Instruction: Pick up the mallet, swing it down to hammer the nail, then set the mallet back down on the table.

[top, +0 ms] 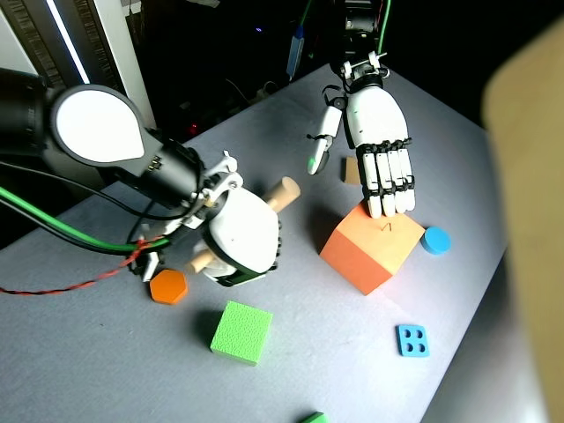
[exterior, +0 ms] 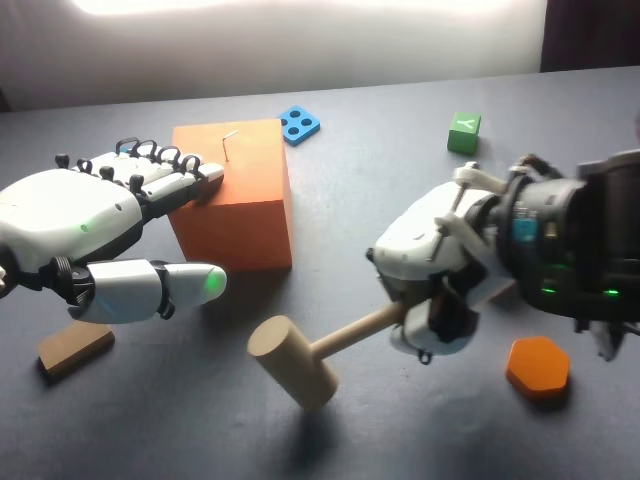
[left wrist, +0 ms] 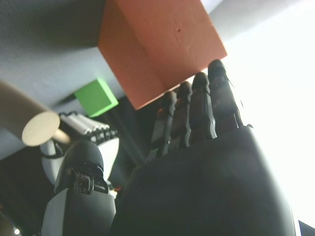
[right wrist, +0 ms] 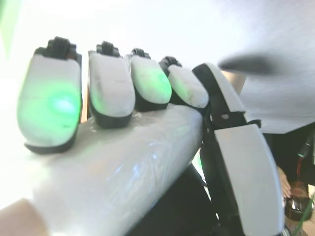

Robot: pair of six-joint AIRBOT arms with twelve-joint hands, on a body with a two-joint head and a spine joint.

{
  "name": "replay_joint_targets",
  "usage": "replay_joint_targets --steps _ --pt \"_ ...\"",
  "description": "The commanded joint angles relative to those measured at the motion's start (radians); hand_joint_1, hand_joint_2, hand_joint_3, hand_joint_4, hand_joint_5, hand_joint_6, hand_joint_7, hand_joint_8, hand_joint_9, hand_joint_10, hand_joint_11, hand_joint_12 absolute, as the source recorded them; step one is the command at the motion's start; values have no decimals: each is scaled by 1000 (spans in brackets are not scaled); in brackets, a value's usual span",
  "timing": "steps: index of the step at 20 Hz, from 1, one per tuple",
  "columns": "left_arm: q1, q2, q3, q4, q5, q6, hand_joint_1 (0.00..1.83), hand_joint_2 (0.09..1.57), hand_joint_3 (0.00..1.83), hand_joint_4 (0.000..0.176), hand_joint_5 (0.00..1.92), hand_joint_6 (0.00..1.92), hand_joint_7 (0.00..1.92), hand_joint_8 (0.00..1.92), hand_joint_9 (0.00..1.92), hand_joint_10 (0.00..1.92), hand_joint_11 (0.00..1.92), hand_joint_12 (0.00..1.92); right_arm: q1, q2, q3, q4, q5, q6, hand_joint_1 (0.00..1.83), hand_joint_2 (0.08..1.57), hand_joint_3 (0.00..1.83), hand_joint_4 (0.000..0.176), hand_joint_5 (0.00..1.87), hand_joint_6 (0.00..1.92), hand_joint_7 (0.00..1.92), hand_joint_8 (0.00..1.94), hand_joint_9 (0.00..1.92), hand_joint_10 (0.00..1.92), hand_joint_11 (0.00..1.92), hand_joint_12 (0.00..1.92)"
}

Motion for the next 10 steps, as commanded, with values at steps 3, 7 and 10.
replay_joint_targets --steps 3,7,10 --pt "-5 -2 1 0 -87 -2 0 1239 0 0 115 7 93 8 78 7 51 31 53 91 -82 -33 35 8 212 1571 119 176 1365 1921 1580 1941 1691 1921 1782 1921" --pt "-5 -2 1 0 -87 -2 0 1241 0 0 129 17 103 11 86 9 49 31 125 196 -162 -33 32 41 222 1571 82 176 1340 1921 1553 1941 1670 1921 1768 1921" --pt "-7 -2 3 0 -87 -2 0 1240 0 0 96 1 85 2 74 3 42 28 155 248 -164 -304 66 307 275 1571 51 176 1323 1921 1531 1941 1652 1921 1763 1921"
